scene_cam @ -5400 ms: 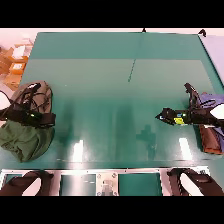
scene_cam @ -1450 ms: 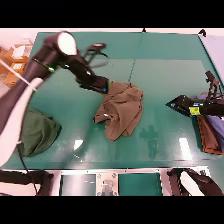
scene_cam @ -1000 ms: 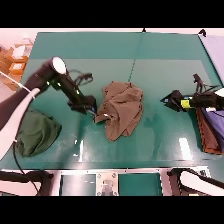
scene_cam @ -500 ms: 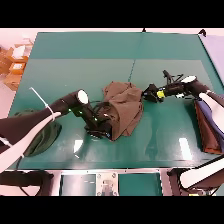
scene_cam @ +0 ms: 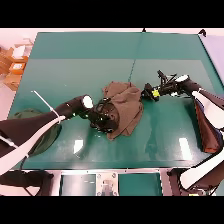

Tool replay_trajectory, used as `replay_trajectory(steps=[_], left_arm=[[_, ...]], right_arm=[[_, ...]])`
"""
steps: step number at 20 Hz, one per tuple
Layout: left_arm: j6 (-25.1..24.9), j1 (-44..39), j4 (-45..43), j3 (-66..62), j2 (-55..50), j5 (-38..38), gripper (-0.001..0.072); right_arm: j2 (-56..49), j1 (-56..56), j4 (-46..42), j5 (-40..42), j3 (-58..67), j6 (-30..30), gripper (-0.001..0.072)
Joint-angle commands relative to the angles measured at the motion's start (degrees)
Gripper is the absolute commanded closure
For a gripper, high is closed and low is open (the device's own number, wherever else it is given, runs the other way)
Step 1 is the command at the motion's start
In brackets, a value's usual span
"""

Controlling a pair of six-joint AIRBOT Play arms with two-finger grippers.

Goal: Fold the shirts.

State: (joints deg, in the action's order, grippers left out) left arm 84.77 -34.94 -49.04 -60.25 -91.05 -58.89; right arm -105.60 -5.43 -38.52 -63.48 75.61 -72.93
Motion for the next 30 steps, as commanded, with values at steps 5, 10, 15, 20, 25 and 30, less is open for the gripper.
replay_trajectory(steps=[5, 10, 15, 20, 25, 30], left_arm=[[3.4, 6.2, -16.1, -13.2, 14.7, -9.4, 0.0679], [3.7, 17.8, -19.1, -31.7, 31.3, -11.0, 0.0679], [3.4, 20.9, -21.6, -46.1, 39.0, -13.4, 0.0678], [3.9, 20.9, -25.7, -47.3, 39.7, -23.9, 0.0678], [3.7, 20.9, -26.2, -29.9, 39.2, -22.5, 0.0678], [3.2, 20.9, -25.3, 2.5, 39.2, -5.2, 0.0678]], right_arm=[[10.9, -7.0, 0.4, -13.3, 11.3, 0.1, 0.0697], [28.3, -13.4, 0.4, -22.0, 27.7, 0.2, 0.0696], [43.5, -15.7, -3.3, -21.4, 37.8, 1.7, 0.0695], [50.8, -15.6, -10.4, -20.9, 37.8, 1.6, 0.0695], [49.3, -7.5, -10.2, -20.1, 20.6, 1.7, 0.0694], [42.3, 2.8, -10.2, -1.2, -12.3, 7.2, 0.0694]])
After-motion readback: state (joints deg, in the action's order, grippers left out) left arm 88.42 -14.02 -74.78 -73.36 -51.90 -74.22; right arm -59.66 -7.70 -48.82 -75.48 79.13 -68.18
